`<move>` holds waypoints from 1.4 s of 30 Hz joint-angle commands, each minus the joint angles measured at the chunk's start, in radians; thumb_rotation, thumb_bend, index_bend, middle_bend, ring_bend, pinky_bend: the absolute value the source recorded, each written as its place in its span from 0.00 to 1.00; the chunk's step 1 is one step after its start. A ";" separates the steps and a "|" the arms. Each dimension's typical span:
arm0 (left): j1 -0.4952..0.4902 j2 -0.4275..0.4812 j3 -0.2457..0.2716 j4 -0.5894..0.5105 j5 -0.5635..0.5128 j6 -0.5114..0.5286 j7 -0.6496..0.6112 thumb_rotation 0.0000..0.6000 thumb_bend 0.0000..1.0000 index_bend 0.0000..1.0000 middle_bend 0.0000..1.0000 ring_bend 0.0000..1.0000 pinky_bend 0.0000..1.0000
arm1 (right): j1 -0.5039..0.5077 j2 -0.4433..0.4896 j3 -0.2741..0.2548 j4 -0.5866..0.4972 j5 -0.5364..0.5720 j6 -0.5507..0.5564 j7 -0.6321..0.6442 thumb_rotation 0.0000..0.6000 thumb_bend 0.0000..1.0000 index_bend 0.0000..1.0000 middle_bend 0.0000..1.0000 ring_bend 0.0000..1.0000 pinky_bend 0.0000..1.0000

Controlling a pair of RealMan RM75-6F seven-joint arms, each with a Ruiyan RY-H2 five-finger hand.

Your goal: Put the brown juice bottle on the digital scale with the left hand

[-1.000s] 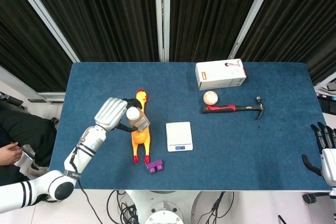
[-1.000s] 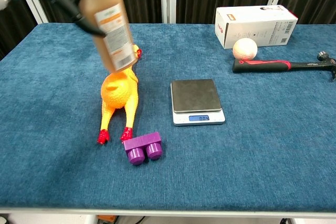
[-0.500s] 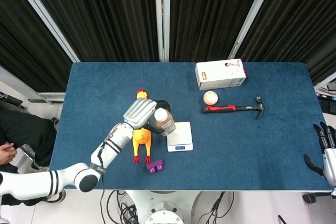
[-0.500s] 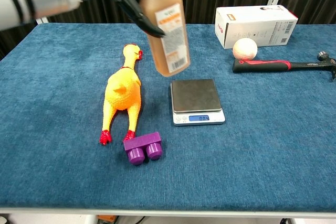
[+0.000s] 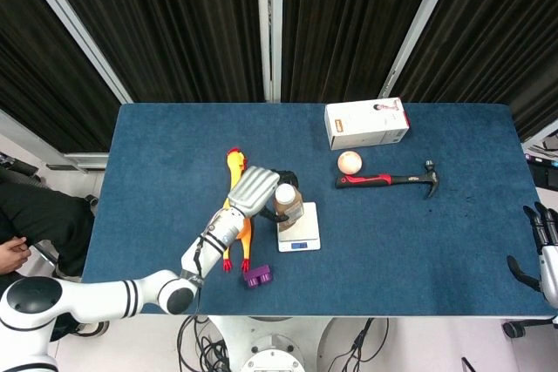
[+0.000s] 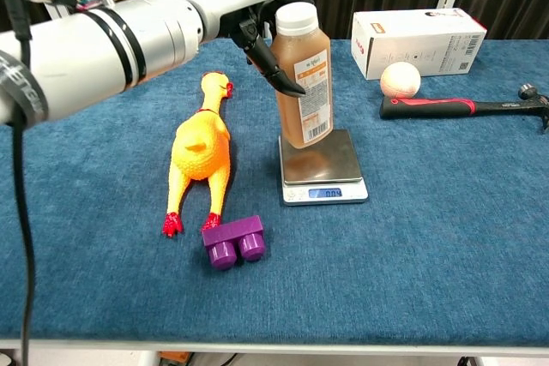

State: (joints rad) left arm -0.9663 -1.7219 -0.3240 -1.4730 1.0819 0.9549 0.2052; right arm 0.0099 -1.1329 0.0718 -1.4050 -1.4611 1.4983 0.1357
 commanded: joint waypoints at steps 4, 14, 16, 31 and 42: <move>0.004 -0.029 0.031 0.041 0.033 0.012 -0.010 1.00 0.04 0.51 0.55 0.51 0.65 | 0.000 0.000 0.002 0.003 0.006 -0.003 -0.001 1.00 0.22 0.00 0.00 0.00 0.00; -0.008 -0.066 0.047 0.073 0.060 0.017 0.020 1.00 0.04 0.51 0.54 0.51 0.65 | 0.005 -0.008 0.002 0.006 0.008 -0.013 -0.006 1.00 0.22 0.00 0.00 0.00 0.00; -0.009 -0.072 0.050 0.082 0.062 0.017 0.025 1.00 0.05 0.50 0.54 0.50 0.65 | 0.003 -0.008 0.002 0.009 0.010 -0.014 -0.004 1.00 0.22 0.00 0.00 0.00 0.00; -0.009 -0.064 0.047 0.083 0.074 -0.012 -0.007 1.00 0.03 0.20 0.29 0.31 0.47 | 0.003 -0.011 0.002 0.024 0.016 -0.023 0.013 1.00 0.22 0.00 0.00 0.00 0.00; 0.004 -0.009 0.051 0.025 0.084 -0.008 0.009 1.00 0.02 0.15 0.23 0.20 0.37 | 0.004 -0.006 0.003 0.011 0.014 -0.021 0.004 1.00 0.22 0.00 0.00 0.00 0.00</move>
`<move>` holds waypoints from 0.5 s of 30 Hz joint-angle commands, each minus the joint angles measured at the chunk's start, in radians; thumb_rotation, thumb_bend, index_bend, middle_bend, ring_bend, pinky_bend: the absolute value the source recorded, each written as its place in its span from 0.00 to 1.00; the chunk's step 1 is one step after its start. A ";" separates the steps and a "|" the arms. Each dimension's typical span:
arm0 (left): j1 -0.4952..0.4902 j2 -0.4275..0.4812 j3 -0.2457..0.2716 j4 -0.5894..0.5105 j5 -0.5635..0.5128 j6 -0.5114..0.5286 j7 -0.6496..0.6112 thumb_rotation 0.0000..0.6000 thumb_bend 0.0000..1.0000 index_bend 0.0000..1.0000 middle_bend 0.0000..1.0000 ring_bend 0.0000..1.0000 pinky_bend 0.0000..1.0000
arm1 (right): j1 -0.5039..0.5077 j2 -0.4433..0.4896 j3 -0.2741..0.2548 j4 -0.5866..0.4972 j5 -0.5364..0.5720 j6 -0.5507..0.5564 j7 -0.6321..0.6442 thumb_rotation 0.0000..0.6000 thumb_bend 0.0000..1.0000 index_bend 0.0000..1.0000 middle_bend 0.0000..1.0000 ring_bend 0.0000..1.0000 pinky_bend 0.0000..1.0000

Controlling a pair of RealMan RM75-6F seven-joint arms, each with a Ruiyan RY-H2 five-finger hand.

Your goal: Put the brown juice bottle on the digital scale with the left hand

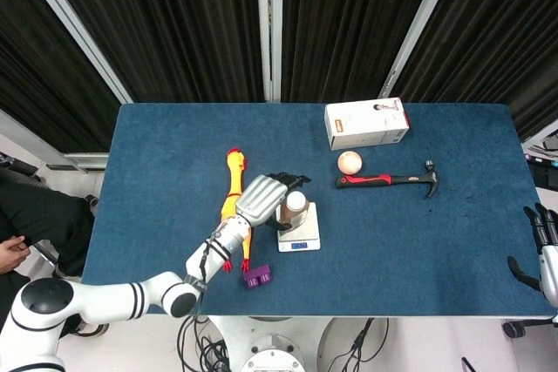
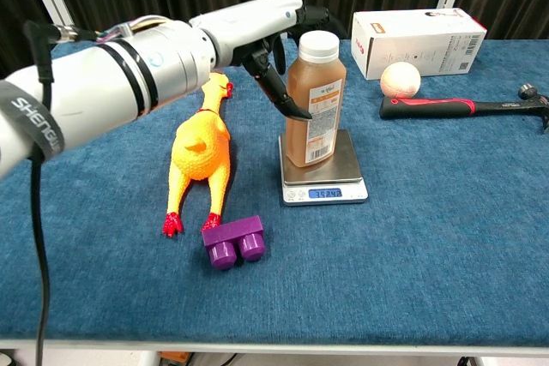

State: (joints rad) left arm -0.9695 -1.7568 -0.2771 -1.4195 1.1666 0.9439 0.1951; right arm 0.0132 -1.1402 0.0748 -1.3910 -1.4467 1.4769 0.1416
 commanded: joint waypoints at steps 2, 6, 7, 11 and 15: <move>0.024 0.071 0.011 -0.077 -0.011 0.019 0.061 1.00 0.02 0.14 0.22 0.18 0.36 | 0.002 0.003 0.000 -0.008 -0.002 -0.001 -0.005 1.00 0.22 0.00 0.00 0.00 0.00; 0.085 0.221 0.038 -0.237 -0.112 0.058 0.193 1.00 0.02 0.11 0.17 0.11 0.30 | 0.006 0.008 -0.001 -0.023 -0.008 -0.004 -0.017 1.00 0.22 0.00 0.00 0.00 0.00; 0.105 0.258 0.044 -0.277 -0.128 0.080 0.211 1.00 0.02 0.10 0.16 0.10 0.28 | 0.007 0.008 -0.002 -0.025 -0.010 -0.003 -0.019 1.00 0.22 0.00 0.00 0.00 0.00; 0.222 0.423 0.102 -0.416 -0.119 0.216 0.262 1.00 0.02 0.10 0.15 0.08 0.24 | 0.009 0.004 -0.006 -0.031 -0.018 -0.005 -0.023 1.00 0.22 0.00 0.00 0.00 0.00; 0.357 0.552 0.230 -0.406 -0.004 0.349 0.305 1.00 0.02 0.10 0.12 0.04 0.14 | 0.012 0.000 -0.009 -0.034 -0.027 -0.004 -0.026 1.00 0.22 0.00 0.00 0.00 0.00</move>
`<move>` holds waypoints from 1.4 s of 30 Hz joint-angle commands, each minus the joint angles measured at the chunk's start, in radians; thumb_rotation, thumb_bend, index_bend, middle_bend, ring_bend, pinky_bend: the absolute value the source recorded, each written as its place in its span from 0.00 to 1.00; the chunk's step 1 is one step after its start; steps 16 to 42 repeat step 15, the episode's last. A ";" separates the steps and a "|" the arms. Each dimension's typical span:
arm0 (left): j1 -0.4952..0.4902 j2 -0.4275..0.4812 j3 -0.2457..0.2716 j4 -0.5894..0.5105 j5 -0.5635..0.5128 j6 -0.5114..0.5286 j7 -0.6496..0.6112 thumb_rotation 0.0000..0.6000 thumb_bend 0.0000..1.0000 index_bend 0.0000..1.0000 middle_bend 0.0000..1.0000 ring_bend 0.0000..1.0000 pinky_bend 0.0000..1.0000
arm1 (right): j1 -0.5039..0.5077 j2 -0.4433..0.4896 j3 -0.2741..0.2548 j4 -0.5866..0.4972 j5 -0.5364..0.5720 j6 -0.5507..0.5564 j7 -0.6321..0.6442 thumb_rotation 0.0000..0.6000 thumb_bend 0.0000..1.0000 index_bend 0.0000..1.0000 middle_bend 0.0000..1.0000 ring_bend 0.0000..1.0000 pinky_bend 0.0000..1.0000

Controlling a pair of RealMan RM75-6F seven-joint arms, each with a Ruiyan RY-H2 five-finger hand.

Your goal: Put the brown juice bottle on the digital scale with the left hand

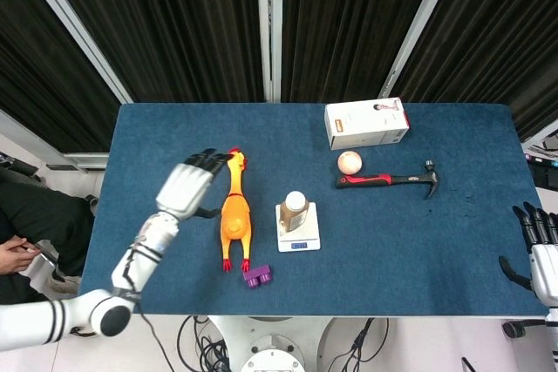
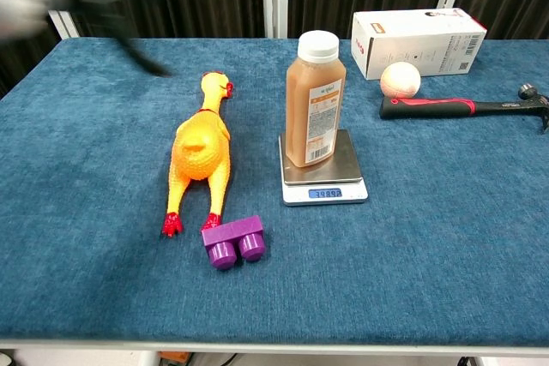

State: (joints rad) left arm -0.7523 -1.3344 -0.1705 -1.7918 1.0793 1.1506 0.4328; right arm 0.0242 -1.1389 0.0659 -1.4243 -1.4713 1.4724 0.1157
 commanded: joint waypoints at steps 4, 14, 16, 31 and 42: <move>0.302 0.167 0.222 0.047 0.180 0.307 0.002 1.00 0.01 0.10 0.12 0.03 0.12 | 0.007 -0.009 -0.004 -0.008 -0.014 -0.001 -0.004 1.00 0.22 0.00 0.00 0.00 0.00; 0.500 0.139 0.277 0.178 0.303 0.474 -0.172 1.00 0.00 0.10 0.12 0.02 0.11 | 0.026 -0.022 -0.012 -0.040 -0.029 -0.020 -0.065 1.00 0.22 0.00 0.00 0.00 0.00; 0.506 0.134 0.275 0.187 0.313 0.475 -0.186 1.00 0.00 0.10 0.12 0.02 0.11 | 0.027 -0.021 -0.012 -0.044 -0.029 -0.020 -0.070 1.00 0.22 0.00 0.00 0.00 0.00; 0.506 0.134 0.275 0.187 0.313 0.475 -0.186 1.00 0.00 0.10 0.12 0.02 0.11 | 0.027 -0.021 -0.012 -0.044 -0.029 -0.020 -0.070 1.00 0.22 0.00 0.00 0.00 0.00; 0.506 0.134 0.275 0.187 0.313 0.475 -0.186 1.00 0.00 0.10 0.12 0.02 0.11 | 0.027 -0.021 -0.012 -0.044 -0.029 -0.020 -0.070 1.00 0.22 0.00 0.00 0.00 0.00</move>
